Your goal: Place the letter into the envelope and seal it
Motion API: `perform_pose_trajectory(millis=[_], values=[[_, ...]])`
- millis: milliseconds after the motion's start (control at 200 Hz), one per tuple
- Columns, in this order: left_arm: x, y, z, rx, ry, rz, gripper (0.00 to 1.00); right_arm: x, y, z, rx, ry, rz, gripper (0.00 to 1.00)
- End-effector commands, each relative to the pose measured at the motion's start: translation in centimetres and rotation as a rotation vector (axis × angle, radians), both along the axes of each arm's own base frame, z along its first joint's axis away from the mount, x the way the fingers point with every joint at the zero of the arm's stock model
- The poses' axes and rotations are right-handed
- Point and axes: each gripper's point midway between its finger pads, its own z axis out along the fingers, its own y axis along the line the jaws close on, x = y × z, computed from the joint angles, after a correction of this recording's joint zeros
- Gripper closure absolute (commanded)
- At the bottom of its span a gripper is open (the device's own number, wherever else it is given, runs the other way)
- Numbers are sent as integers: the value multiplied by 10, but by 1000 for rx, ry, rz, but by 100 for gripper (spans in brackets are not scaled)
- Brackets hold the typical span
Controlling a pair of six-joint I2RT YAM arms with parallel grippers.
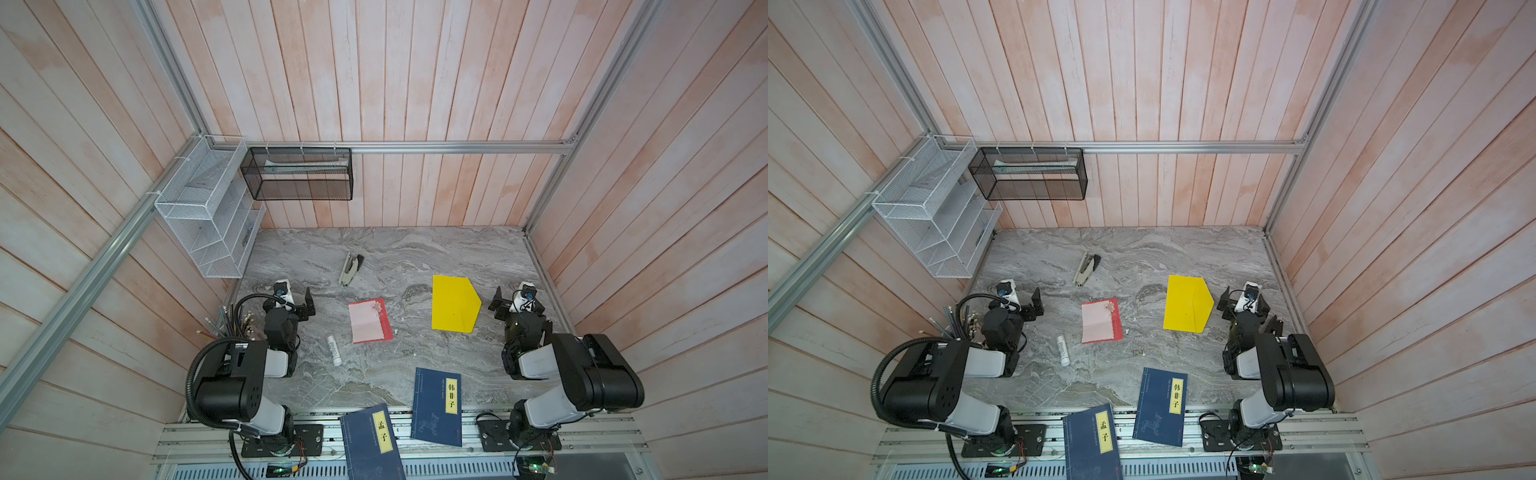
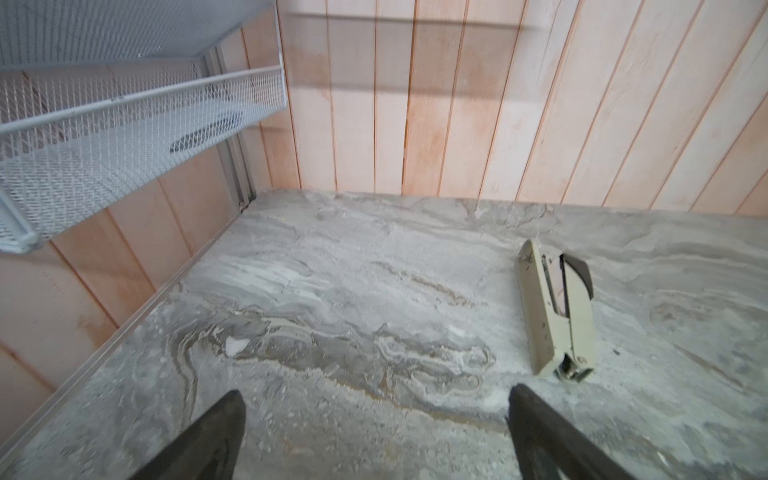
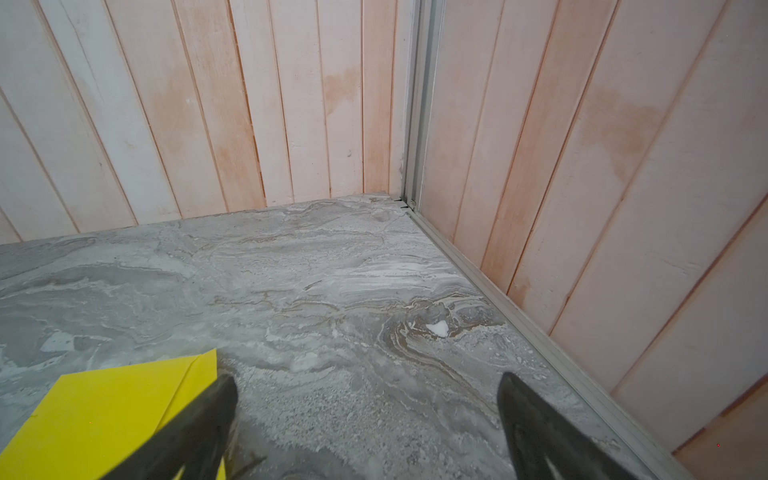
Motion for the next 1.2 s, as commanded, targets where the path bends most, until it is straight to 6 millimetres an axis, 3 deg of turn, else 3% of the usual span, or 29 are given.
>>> perform_pose_trajectory(millis=[0, 110, 140, 305, 470, 610, 765, 990, 1195], values=[[6, 4, 52, 13, -36, 86, 0, 9, -7, 41, 18, -1, -112, 2], [11, -3, 87, -120, 7, 103, 0, 23, 2, 88, 231, 22, -88, 2], [11, -6, 85, -154, 60, 95, 0, 26, 9, 98, 288, 30, -60, 2], [7, -40, 86, -326, 316, -22, 3, 24, 69, 113, 566, 180, 157, 3], [-23, -78, 76, -451, 472, -146, 10, -3, 144, 117, 694, 282, 297, 6], [-52, -95, 69, -499, 536, -186, 12, -31, 211, 98, 827, 388, 405, 12], [-77, -123, 57, -556, 599, -252, 12, -62, 271, 69, 973, 472, 459, 17], [-100, -151, 34, -625, 683, -326, 12, -92, 322, 10, 1106, 623, 458, 23], [-105, -156, 29, -628, 699, -344, 12, -107, 356, -18, 1167, 732, 462, 27]])
